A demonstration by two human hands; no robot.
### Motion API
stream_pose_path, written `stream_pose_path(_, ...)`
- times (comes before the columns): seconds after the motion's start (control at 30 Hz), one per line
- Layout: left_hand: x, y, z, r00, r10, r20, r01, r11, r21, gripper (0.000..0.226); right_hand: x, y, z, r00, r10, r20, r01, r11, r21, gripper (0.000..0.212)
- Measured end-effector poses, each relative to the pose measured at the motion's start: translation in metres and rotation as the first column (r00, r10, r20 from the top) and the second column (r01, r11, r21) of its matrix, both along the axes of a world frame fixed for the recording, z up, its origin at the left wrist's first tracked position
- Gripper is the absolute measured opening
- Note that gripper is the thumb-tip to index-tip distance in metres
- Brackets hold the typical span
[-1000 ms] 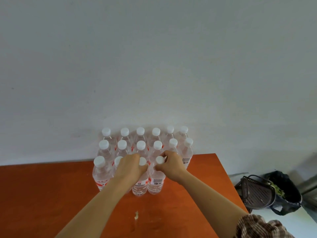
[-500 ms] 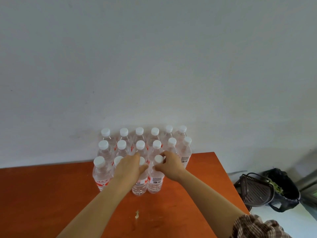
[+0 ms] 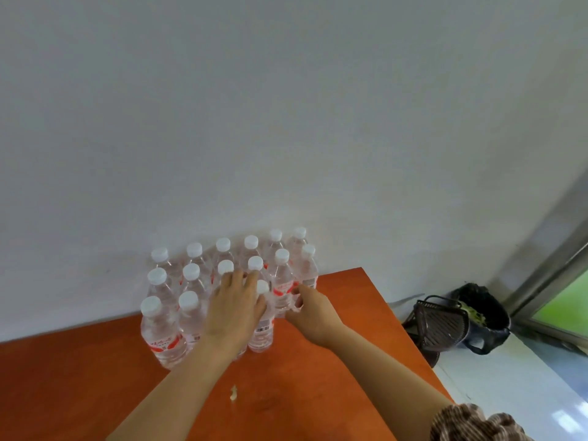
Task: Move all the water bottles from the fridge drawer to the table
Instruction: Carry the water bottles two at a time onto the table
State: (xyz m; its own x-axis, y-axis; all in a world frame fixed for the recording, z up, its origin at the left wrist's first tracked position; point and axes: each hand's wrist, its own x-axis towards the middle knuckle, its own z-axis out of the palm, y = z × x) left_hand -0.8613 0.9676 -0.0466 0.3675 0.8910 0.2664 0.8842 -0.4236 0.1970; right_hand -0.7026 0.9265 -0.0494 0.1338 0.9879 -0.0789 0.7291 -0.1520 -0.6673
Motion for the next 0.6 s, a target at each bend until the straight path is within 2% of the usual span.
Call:
stream_pose_path(0.1, 0.037, -0.024, -0.009, 0.982, -0.181, 0.046, 0.181, 0.983, 0.021, 0.045, 0.031, -0.035, -0.005, 0.986, -0.061, 0.156, 0.06, 0.998, 0.013, 0.046)
stream_pose_path(0.23, 0.096, -0.063, -0.03, 0.942, -0.336, -0.001, 0.333, 0.935, -0.122, 0.045, 0.088, -0.103, -0.014, 0.932, -0.117, 0.344, 0.152, 0.985, -0.077, 0.052)
stream_pose_path(0.4, 0.187, -0.136, -0.046, 0.88, -0.463, -0.11, 0.425, 0.869, -0.253, 0.042, 0.158, -0.217, -0.015, 0.868, -0.31, 0.389, 0.378, 0.919, -0.11, 0.052)
stream_pose_path(0.5, 0.241, -0.2, -0.048, 0.806, -0.573, -0.149, 0.525, 0.807, -0.27, 0.043, 0.189, -0.294, -0.014, 0.788, -0.441, 0.429, 0.516, 0.854, -0.069, 0.046)
stream_pose_path(0.6, 0.285, -0.277, -0.043, 0.738, -0.653, -0.17, 0.598, 0.75, -0.281, 0.04, 0.212, -0.383, -0.015, 0.709, -0.538, 0.457, 0.626, 0.778, -0.054, 0.052)
